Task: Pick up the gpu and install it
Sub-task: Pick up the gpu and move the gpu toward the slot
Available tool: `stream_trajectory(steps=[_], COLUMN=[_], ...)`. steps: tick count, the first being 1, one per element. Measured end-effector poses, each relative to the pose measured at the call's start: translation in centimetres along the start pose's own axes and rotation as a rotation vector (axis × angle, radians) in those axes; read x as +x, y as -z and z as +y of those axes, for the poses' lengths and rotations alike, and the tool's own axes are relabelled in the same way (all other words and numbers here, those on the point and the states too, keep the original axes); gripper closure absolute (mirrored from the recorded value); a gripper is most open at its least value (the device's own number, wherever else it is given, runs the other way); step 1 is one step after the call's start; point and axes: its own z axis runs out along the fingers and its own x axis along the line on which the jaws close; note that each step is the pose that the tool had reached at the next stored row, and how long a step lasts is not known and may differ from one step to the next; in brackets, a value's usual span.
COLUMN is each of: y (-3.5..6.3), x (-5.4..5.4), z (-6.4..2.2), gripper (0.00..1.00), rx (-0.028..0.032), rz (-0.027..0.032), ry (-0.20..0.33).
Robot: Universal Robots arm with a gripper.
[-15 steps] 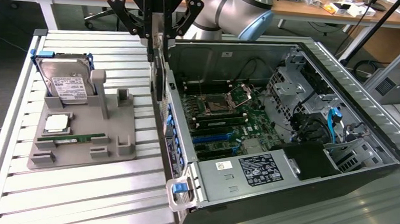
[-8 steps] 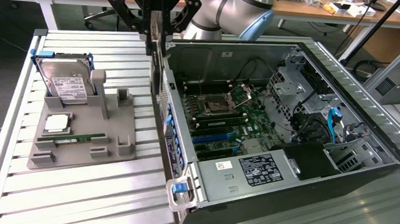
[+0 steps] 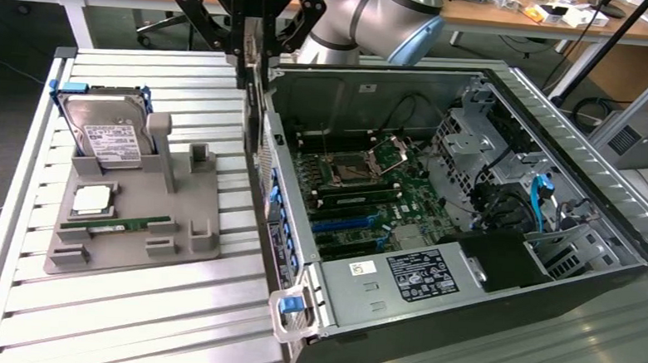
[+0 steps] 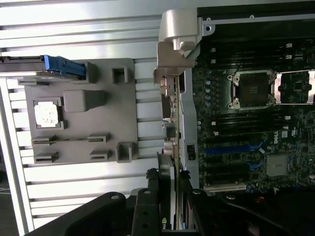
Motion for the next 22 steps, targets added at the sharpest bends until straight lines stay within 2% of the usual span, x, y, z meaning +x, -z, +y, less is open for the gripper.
stream_trajectory(steps=[1, 4, 22], y=[-0.02, -0.03, -0.17], x=[-0.02, -0.07, -0.95], z=[-0.01, -0.03, -0.1], gripper=[0.73, 0.73, 0.73], rx=[-0.0058, -0.031, -0.0319], rz=[0.0002, 0.0023, 0.0024], ry=[0.0, -0.001, -0.001])
